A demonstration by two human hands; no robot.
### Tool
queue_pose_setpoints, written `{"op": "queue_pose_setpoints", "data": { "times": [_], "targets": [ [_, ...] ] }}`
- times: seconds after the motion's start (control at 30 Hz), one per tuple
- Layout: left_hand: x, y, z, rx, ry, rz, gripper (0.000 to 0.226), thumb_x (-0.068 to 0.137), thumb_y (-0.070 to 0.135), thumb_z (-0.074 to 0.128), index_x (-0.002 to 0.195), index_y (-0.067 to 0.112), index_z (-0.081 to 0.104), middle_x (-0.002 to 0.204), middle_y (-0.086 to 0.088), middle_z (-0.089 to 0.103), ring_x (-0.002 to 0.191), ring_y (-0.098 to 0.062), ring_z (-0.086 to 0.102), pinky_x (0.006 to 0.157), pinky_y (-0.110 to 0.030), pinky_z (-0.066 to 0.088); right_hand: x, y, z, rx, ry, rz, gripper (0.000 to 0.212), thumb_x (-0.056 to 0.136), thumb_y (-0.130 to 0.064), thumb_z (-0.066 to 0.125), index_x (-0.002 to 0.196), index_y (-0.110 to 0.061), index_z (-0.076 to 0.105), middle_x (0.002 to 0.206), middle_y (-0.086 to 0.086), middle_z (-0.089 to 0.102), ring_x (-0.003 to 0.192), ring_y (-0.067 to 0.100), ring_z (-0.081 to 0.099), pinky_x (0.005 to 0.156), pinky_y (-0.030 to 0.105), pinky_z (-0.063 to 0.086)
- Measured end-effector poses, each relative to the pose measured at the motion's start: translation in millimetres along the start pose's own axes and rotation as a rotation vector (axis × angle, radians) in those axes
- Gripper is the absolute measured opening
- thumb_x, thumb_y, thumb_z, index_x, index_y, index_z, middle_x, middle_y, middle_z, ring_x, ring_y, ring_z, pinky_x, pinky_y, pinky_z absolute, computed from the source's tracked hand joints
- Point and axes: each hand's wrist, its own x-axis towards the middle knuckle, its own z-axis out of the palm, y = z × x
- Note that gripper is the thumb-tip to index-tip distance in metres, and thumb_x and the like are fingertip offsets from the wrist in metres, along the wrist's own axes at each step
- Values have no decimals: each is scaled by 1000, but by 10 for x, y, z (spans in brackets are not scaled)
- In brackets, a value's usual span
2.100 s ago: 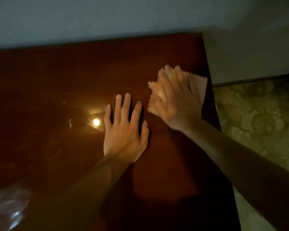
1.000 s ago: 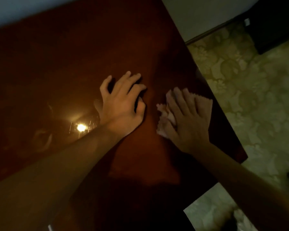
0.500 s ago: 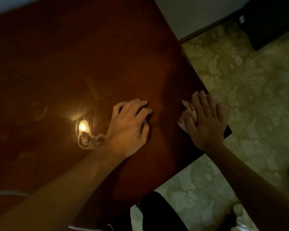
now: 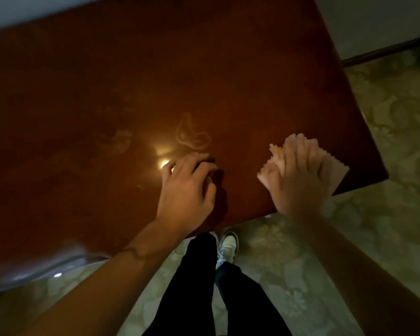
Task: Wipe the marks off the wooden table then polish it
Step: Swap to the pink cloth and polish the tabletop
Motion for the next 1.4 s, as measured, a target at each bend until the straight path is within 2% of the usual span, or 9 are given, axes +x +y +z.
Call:
{"op": "queue_pose_setpoints", "data": {
  "times": [0.17,0.27,0.53,0.83,1.03,1.13,1.23,1.33,1.4],
  "targets": [
    [-398,-305,-207,33,17,-148,35,86,24,56,119,19,66,138,-2,55,128,-18,47,109,-41,25,-245,-572,93,20,17,-161,68,103,-47,33,157,-7,34,165,17,27,154,37,21,124,58,15],
    [-657,-505,-305,54,24,-239,38,86,26,54,120,18,66,137,-2,56,127,-22,50,108,-42,28,-390,-889,154,-10,-23,-217,69,103,-49,29,159,-8,29,166,16,22,155,36,18,124,58,15],
    [-1222,-1164,-576,-24,159,-449,37,88,31,46,113,20,69,132,2,59,122,-17,53,104,-27,22,-792,-2023,403,-1,-43,-377,70,103,-50,27,160,-9,25,168,15,18,157,36,12,125,58,12],
    [-1615,-2237,-1027,-79,262,-542,32,87,23,54,114,18,70,134,-1,58,127,-20,51,108,-38,27,-1091,-3113,600,-40,-23,-476,70,103,-51,30,160,-9,28,167,16,24,155,36,18,125,58,12],
    [-1802,-3508,-1660,41,321,-607,42,86,29,52,123,14,65,140,-11,52,129,-32,48,103,-46,34,-1293,-4133,743,-15,-42,-522,72,101,-51,31,160,-8,27,168,16,20,156,37,16,124,60,13],
    [-1817,-4160,-1867,130,249,-681,56,91,39,42,140,13,51,153,-16,37,143,-37,32,111,-54,26,-1407,-4575,812,2,-50,-552,73,99,-51,37,158,-8,32,167,15,23,155,37,17,123,60,15],
    [-1776,-4621,-1883,221,34,-633,63,100,46,25,157,18,23,166,-13,9,153,-30,4,121,-52,8,-1545,-4982,891,4,-65,-573,74,99,-53,38,158,-10,33,168,12,23,156,34,16,124,58,13],
    [-1743,-4809,-1756,204,-88,-606,64,104,49,14,159,25,-9,165,-9,-21,153,-28,-14,123,-50,-4,-1710,-5319,938,3,-94,-625,77,98,-54,40,159,-9,30,168,13,21,157,33,13,125,58,11],
    [-1723,-4839,-1698,188,-115,-622,64,105,50,12,156,27,-19,162,-8,-30,152,-29,-18,123,-49,-7,-1860,-5521,964,5,-138,-678,79,96,-54,44,159,-9,31,168,13,20,157,34,12,125,58,10]
  ]
}}
